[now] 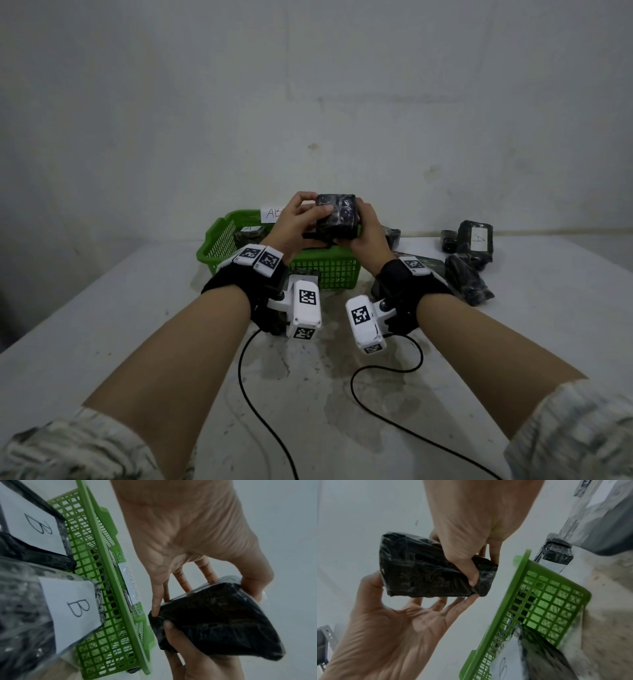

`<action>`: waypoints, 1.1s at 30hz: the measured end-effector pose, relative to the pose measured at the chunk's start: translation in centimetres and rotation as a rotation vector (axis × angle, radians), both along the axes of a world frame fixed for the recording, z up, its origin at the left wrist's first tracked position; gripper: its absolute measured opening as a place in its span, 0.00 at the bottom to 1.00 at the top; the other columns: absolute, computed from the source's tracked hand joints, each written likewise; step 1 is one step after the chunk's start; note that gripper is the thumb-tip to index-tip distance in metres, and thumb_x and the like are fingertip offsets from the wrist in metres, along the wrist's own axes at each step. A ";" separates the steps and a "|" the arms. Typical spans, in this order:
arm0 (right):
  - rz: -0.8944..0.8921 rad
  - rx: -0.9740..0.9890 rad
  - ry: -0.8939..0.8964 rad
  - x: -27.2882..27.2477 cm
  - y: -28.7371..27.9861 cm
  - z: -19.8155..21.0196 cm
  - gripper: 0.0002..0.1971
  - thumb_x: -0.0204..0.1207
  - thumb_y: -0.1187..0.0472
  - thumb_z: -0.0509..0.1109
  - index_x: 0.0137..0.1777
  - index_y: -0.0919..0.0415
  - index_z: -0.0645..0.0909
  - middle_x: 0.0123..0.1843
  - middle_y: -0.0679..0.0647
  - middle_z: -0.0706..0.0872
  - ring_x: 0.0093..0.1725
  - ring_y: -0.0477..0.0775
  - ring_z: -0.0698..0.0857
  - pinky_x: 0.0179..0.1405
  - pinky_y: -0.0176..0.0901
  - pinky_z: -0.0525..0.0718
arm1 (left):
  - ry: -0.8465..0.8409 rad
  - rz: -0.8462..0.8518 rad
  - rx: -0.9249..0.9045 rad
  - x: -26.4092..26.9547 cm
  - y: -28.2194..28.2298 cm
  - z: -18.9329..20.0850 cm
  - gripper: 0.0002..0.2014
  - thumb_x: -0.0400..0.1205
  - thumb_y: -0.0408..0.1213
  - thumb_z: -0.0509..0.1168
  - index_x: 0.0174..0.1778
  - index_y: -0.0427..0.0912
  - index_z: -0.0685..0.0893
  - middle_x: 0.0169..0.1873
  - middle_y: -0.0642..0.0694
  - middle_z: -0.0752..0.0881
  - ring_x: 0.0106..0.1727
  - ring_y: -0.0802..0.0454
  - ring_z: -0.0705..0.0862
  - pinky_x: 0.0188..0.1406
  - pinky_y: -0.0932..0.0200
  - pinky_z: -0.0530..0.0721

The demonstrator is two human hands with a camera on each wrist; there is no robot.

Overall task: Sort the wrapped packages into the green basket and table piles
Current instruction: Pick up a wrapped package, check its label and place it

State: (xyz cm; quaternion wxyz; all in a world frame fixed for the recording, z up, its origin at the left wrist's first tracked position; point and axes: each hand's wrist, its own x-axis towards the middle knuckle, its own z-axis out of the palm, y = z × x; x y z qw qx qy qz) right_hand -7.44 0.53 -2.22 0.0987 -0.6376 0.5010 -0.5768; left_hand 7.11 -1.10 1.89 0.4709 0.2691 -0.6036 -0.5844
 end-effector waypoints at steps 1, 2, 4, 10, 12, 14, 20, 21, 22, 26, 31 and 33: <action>0.001 -0.004 0.013 0.1 0.0 0.1 0.31 0.64 0.77 0.76 0.69 0.67 0.73 0.61 0.63 0.76 0.60 0.56 0.77 0.63 0.43 0.76 | 0.002 0.001 -0.011 0.0 0.0 0.0 0.09 0.81 0.29 0.64 0.45 0.48 0.74 0.46 0.47 0.81 0.47 0.49 0.82 0.54 0.35 0.81; 0.000 -0.008 0.024 0.1 0.0 0.1 0.31 0.65 0.77 0.75 0.69 0.68 0.73 0.61 0.64 0.76 0.60 0.56 0.77 0.63 0.42 0.76 | 0.001 0.004 -0.017 0.0 0.0 0.0 0.09 0.81 0.28 0.63 0.44 0.48 0.74 0.45 0.47 0.80 0.46 0.49 0.82 0.53 0.35 0.82; -0.009 -0.026 0.033 0.2 0.1 0.2 0.30 0.66 0.78 0.74 0.69 0.69 0.72 0.61 0.66 0.76 0.59 0.54 0.76 0.61 0.39 0.74 | -0.002 0.008 -0.026 0.0 -0.1 0.0 0.10 0.80 0.27 0.64 0.44 0.48 0.74 0.45 0.46 0.79 0.46 0.49 0.82 0.53 0.34 0.82; -0.007 -0.033 0.041 0.1 0.2 0.4 0.29 0.67 0.78 0.73 0.69 0.68 0.73 0.60 0.66 0.75 0.60 0.59 0.77 0.57 0.34 0.73 | -0.018 0.007 -0.006 -0.4 0.0 0.3 0.09 0.81 0.30 0.64 0.45 0.49 0.72 0.46 0.48 0.79 0.47 0.50 0.81 0.55 0.35 0.81; -0.015 -0.031 0.087 0.1 0.1 0.5 0.29 0.68 0.77 0.74 0.70 0.68 0.73 0.61 0.67 0.75 0.61 0.61 0.78 0.56 0.32 0.71 | -0.041 0.021 -0.009 -0.6 0.0 0.2 0.11 0.80 0.31 0.66 0.46 0.50 0.71 0.49 0.47 0.77 0.50 0.49 0.81 0.54 0.37 0.83; -0.018 -0.020 0.106 0.1 0.1 0.4 0.30 0.68 0.76 0.74 0.71 0.68 0.73 0.61 0.68 0.75 0.61 0.63 0.78 0.56 0.29 0.70 | -0.047 0.051 -0.011 -0.7 0.0 0.1 0.12 0.79 0.32 0.68 0.47 0.49 0.71 0.51 0.46 0.77 0.52 0.46 0.81 0.51 0.38 0.85; -0.187 0.070 0.153 0.4 0.0 0.9 0.34 0.68 0.57 0.78 0.74 0.52 0.72 0.55 0.56 0.69 0.61 0.62 0.71 0.58 0.44 0.71 | 0.131 0.119 0.081 -0.6 -0.5 -0.1 0.15 0.84 0.48 0.59 0.60 0.45 0.63 0.51 0.45 0.79 0.50 0.47 0.82 0.48 0.40 0.85; -0.192 0.086 0.159 0.4 0.0 1.0 0.36 0.67 0.54 0.79 0.75 0.50 0.70 0.54 0.54 0.67 0.62 0.61 0.70 0.58 0.45 0.72 | 0.156 0.109 0.100 -0.6 -0.6 -0.2 0.17 0.84 0.51 0.57 0.61 0.45 0.63 0.52 0.45 0.79 0.50 0.46 0.82 0.45 0.43 0.86; -0.182 0.104 0.169 0.5 0.1 1.2 0.39 0.67 0.50 0.79 0.77 0.48 0.67 0.54 0.54 0.66 0.62 0.59 0.68 0.60 0.45 0.72 | 0.165 0.101 0.110 -0.5 -0.7 -0.3 0.18 0.84 0.52 0.56 0.62 0.45 0.62 0.53 0.44 0.80 0.50 0.46 0.83 0.42 0.46 0.87; -0.064 0.216 0.154 0.8 0.3 1.2 0.36 0.72 0.42 0.73 0.76 0.50 0.64 0.59 0.53 0.64 0.65 0.53 0.64 0.68 0.44 0.67 | 0.121 0.140 0.106 -0.4 -0.9 -0.7 0.18 0.83 0.40 0.63 0.65 0.45 0.65 0.50 0.43 0.83 0.51 0.46 0.84 0.39 0.50 0.86; 0.097 0.250 -0.160 1.1 0.4 1.3 0.16 0.81 0.47 0.64 0.59 0.54 0.64 0.63 0.58 0.70 0.65 0.57 0.76 0.65 0.47 0.78 | 0.072 0.129 0.123 -0.2 -1.4 -1.5 0.17 0.82 0.43 0.64 0.65 0.43 0.72 0.48 0.45 0.84 0.50 0.45 0.85 0.53 0.40 0.84; 0.117 0.251 -0.153 1.2 0.3 1.1 0.18 0.81 0.46 0.63 0.59 0.55 0.62 0.61 0.62 0.78 0.60 0.61 0.83 0.61 0.56 0.83 | 0.040 0.127 0.128 -0.3 -1.4 -1.6 0.21 0.82 0.45 0.65 0.68 0.40 0.72 0.45 0.46 0.86 0.48 0.45 0.86 0.54 0.39 0.85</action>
